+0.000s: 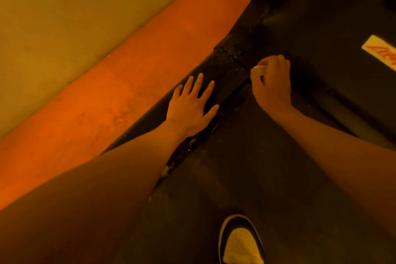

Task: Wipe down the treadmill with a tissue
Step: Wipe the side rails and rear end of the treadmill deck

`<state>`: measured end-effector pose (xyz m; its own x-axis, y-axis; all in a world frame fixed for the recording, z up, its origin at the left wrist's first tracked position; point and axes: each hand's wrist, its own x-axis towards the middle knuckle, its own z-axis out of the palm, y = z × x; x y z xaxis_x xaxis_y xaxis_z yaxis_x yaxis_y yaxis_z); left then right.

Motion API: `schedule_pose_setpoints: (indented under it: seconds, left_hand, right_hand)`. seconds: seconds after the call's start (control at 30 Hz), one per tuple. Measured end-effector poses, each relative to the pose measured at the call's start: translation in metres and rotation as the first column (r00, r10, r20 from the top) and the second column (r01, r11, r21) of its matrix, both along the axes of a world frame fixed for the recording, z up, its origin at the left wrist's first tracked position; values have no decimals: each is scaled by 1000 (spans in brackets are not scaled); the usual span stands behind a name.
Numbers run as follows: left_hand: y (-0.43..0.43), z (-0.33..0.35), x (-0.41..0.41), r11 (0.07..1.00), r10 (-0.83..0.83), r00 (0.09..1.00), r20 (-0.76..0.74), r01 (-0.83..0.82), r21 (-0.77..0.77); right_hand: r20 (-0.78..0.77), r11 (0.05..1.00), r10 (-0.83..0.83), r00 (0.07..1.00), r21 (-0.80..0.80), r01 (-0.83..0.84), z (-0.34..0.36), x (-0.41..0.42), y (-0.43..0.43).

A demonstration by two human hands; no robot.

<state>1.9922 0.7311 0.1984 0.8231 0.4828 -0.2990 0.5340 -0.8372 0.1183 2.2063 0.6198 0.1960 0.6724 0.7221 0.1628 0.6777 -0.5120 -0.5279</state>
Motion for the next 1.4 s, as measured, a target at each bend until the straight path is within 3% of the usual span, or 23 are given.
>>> schedule_pose_setpoints:
  seconds: [0.1, 0.17, 0.23, 0.3, 0.4, 0.53, 0.67, 0.83, 0.93, 1.07, 1.2, 1.3, 1.4]
  left_hand:
    - [10, -16, 14, 999, -31, 998, -56, 32, 24]
    - [16, -32, 21, 997, -57, 997, -45, 59, 55]
    - [22, -45, 21, 994, -79, 997, -5, 79, 82]
    - [23, -53, 19, 994, -76, 996, 43, 72, 87]
    - [23, -57, 19, 995, -46, 995, 91, 37, 92]
    - [21, -57, 21, 995, -34, 995, 91, 25, 96]
    - [22, -58, 21, 994, -40, 993, 107, 28, 106]
    - [23, -57, 22, 994, -41, 996, 81, 33, 101]
    - [22, -57, 22, 995, -38, 996, 75, 31, 93]
    - [22, -56, 22, 995, -37, 997, 72, 30, 93]
    - [23, -56, 22, 995, -41, 996, 79, 33, 92]
    - [23, -56, 22, 995, -43, 996, 78, 36, 89]
    - [23, -56, 22, 996, -49, 995, 85, 41, 85]
  right_hand:
    - [-192, 973, -172, 966, 121, 197, -9, 27, 22]
    - [-125, 967, -178, 976, 162, 197, -16, 52, 36]
    - [-12, 984, -79, 997, 160, 79, -23, 70, 50]
    - [24, 994, 53, 998, 95, -55, -34, 79, 58]
    - [36, 974, 185, 982, -139, -178, -51, 70, 54]
    - [126, 900, 357, 925, -310, -306, -66, 54, 24]
    - [206, 797, 513, 834, -475, -373, -60, 90, 26]
    - [261, 852, 348, 901, -489, -187, -45, 138, 70]
    - [195, 876, 238, 952, -466, -124, -44, 110, 73]
    - [177, 821, 411, 894, -497, -279, -50, 79, 47]
    - [202, 886, 136, 970, -464, -28, -43, 128, 78]
    - [86, 902, -32, 996, -426, 66, -35, 155, 93]
    - [54, 899, -60, 997, -432, 78, -28, 138, 89]
